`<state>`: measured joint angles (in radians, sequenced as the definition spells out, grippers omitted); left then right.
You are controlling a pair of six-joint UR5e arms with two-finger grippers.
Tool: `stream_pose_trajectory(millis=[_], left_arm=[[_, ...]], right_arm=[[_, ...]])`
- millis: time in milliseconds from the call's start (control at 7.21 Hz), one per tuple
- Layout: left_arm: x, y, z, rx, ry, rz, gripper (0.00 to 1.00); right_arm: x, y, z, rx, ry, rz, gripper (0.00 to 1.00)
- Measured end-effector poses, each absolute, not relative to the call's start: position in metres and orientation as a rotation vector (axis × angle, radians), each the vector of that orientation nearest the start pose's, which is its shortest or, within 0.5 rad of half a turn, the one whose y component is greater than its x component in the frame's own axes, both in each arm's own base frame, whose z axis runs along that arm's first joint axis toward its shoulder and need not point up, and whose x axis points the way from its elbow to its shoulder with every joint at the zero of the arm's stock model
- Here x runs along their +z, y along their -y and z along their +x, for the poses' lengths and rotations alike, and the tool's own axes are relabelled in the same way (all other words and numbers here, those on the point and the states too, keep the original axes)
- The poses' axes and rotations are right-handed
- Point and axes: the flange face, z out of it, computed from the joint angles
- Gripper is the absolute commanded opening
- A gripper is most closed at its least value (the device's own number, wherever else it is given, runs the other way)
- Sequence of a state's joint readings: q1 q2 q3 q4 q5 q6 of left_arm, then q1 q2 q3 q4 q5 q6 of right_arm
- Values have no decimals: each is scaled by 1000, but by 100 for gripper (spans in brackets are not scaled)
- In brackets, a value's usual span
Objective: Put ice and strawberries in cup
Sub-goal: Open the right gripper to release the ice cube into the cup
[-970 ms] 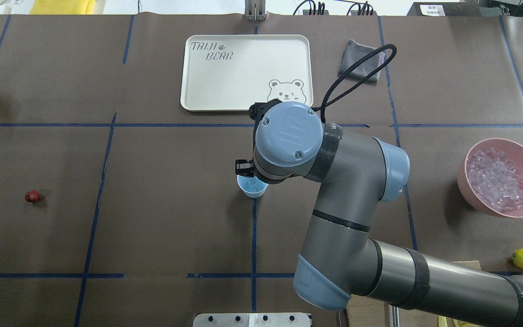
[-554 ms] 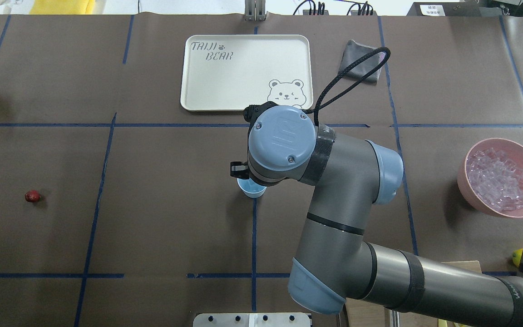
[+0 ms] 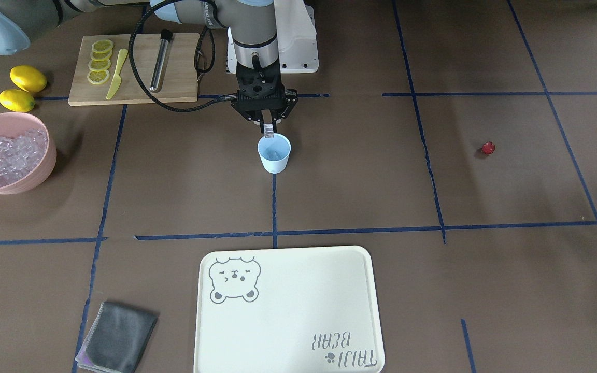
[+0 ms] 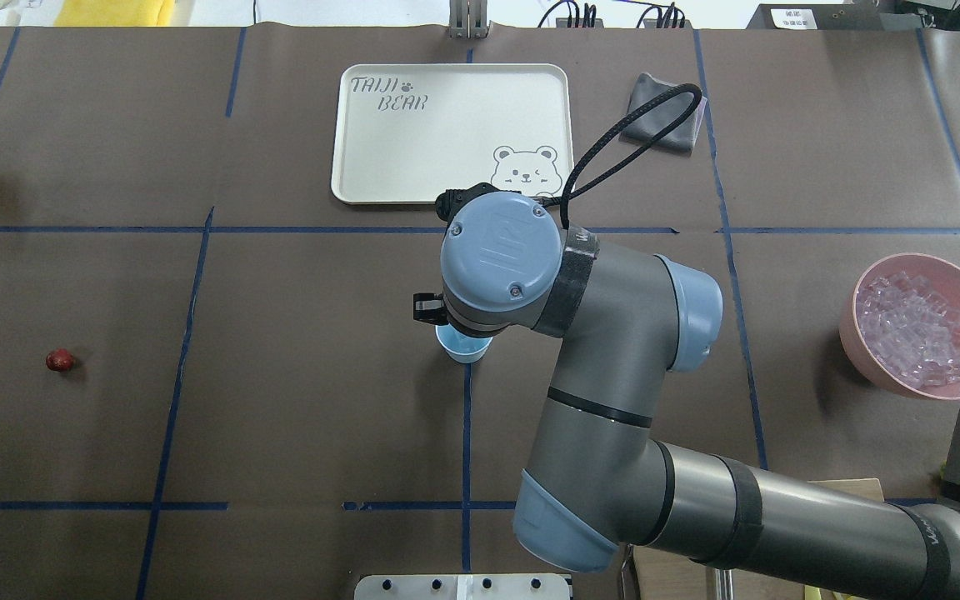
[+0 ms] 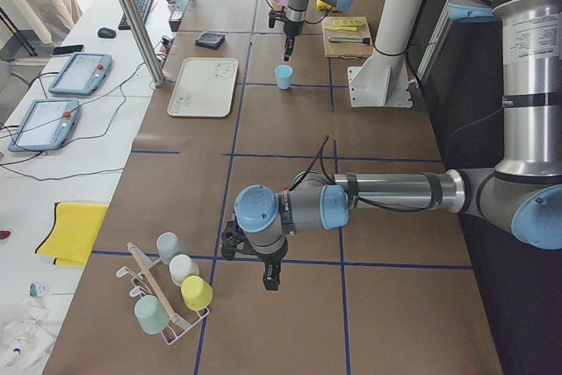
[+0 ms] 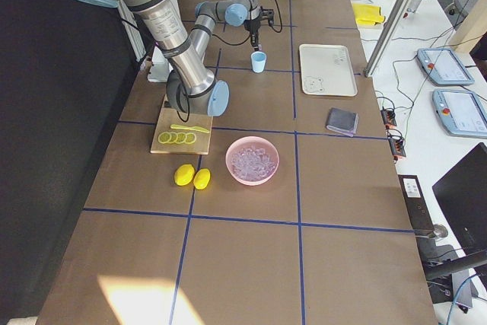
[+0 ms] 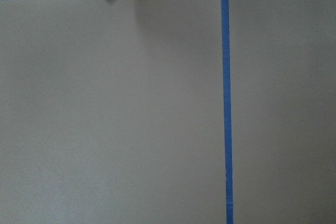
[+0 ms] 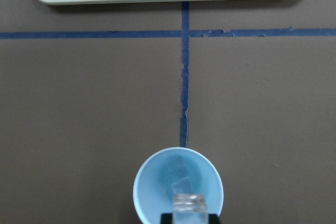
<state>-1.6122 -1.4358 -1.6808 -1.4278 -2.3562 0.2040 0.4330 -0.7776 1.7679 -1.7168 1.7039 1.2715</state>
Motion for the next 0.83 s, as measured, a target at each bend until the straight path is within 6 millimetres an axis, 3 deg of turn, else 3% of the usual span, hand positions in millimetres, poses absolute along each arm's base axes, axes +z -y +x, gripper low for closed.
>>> stream_pose_trajectory(millis=[832], left_arm=[[679,418,-80,88,-797,-62,100]], right_arm=[[121,391,-543,64,830,193,100]])
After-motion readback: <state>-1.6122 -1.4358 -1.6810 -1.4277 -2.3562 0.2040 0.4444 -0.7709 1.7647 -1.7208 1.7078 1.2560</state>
